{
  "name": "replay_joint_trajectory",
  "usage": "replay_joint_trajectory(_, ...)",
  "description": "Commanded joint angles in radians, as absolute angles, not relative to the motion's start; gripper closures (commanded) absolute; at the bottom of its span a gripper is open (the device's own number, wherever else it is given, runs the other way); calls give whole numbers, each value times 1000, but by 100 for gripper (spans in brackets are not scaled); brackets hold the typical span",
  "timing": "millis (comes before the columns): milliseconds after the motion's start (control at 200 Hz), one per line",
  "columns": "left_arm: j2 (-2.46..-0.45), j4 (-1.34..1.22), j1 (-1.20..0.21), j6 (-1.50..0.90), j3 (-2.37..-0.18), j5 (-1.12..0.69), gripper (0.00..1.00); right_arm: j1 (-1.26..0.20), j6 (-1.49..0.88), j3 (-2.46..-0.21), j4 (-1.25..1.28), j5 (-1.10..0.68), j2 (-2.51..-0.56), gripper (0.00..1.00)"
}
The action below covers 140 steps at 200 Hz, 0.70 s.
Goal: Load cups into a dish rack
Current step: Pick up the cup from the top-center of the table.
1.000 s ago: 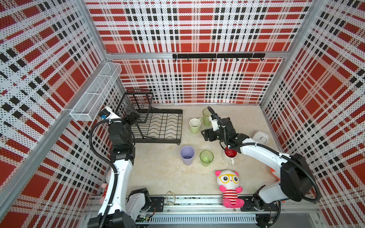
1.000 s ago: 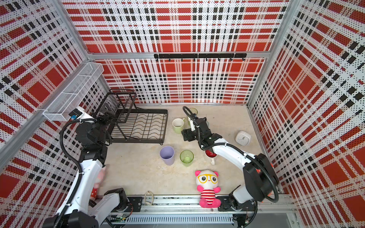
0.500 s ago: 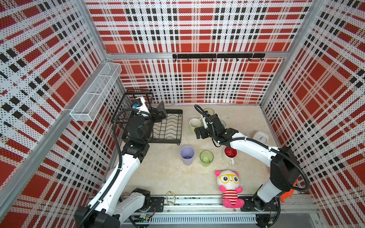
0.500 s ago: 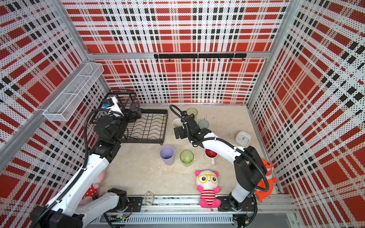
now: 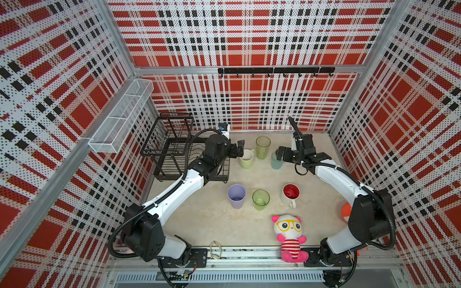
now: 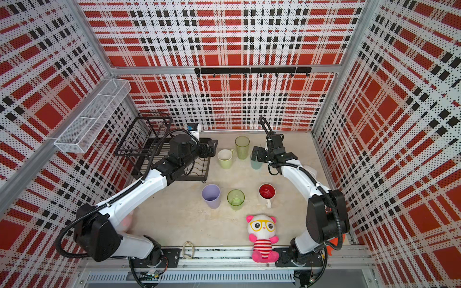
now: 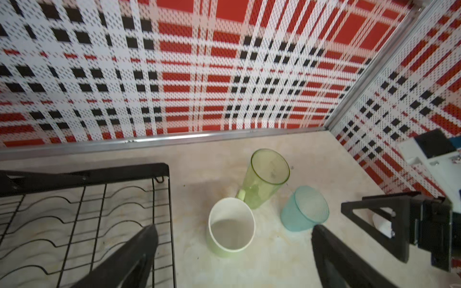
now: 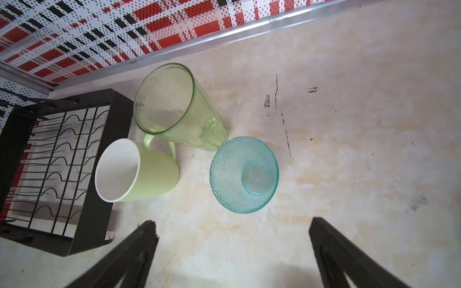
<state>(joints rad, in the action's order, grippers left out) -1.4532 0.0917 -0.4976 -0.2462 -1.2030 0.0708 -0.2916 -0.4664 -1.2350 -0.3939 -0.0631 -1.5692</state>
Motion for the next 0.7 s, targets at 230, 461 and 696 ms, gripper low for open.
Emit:
replay_joint_trajectory(230,-1551,188,-463,-294,-1276,-94,3,-334,-649,-1240,-275,-198,-1606,14)
replay_joint_trajectory(461,-1803,286,-391,-267,-1471,-135,25,-335,-606,-1147,-299,-132,-1525,13)
replay_joint_trajectory(696,-1942,404,-399,-223,-1625,-141,31,-334,-571,-1037,-351,1,-1416,11)
